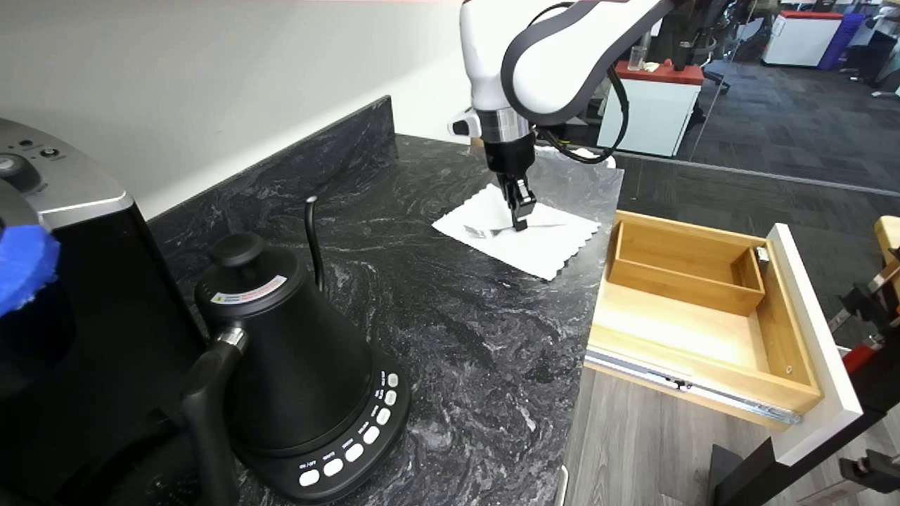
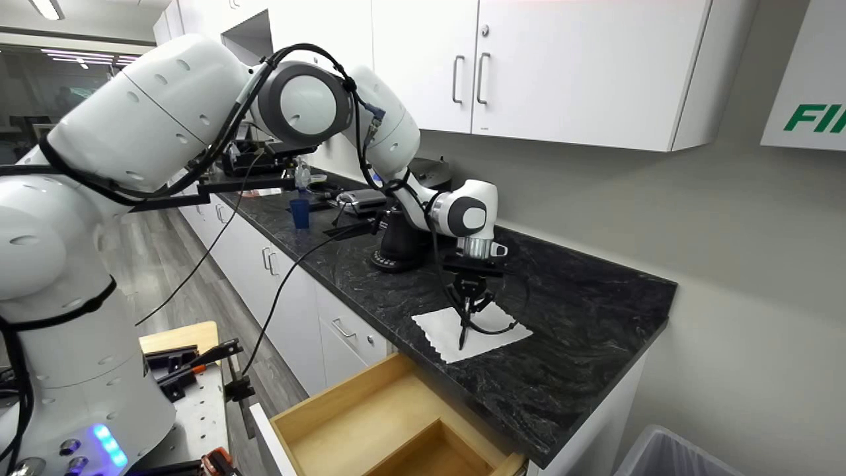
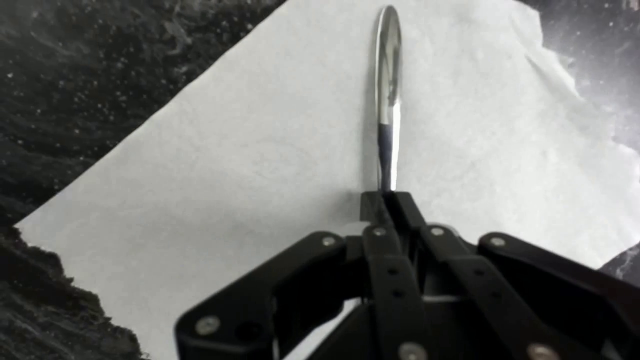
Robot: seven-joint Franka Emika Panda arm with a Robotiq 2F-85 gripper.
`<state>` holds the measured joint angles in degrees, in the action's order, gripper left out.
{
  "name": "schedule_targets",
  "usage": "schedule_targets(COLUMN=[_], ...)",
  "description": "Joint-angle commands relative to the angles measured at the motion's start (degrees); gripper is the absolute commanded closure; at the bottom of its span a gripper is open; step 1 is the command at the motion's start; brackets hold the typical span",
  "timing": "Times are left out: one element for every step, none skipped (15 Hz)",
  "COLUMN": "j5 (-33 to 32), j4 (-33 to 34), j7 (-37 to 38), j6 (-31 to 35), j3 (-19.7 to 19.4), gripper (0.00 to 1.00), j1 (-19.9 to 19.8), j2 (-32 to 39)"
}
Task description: Remove the fork from the napkin on the countertop and place it inside the open drawer
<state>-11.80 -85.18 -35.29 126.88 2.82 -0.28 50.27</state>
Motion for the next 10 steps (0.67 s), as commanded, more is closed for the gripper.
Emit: schedule_targets(j5=[-0.6, -0.6, -0.6, -0.7, -0.9, -1.1, -1.3, -1.3, -1.0, -0.6], j4=[-0.1, -0.1, -0.2, -0.2, -0.3, -0.5, -0.7, -0.8, -1.1, -1.3], j7=[-1.1, -0.9, -0.3, 0.1, 0.7, 1.2, 2.0, 2.8, 3.8, 4.7], j6=[-1.1, -1.1, -1.2, -1.1, -1.2, -1.1, -1.2, -1.5, -1.8, -2.6], j3=[0.7, 0.6, 0.4, 0.2, -0.1, -0.4, -0.7, -0.9, -0.9, -0.8], gripper=[0.95, 0.95, 0.95, 0.95, 0.95, 0.95, 0.95, 0.95, 0.95, 0.95], j1=[-1.2, -1.2, -1.0, -0.9, -0.6, -0.4, -0.1, 0.1, 0.1, 0.0], j2=[-0.3, -0.4, -0.6, -0.7, -1.0, -1.3, -1.8, -2.2, -2.8, -3.4])
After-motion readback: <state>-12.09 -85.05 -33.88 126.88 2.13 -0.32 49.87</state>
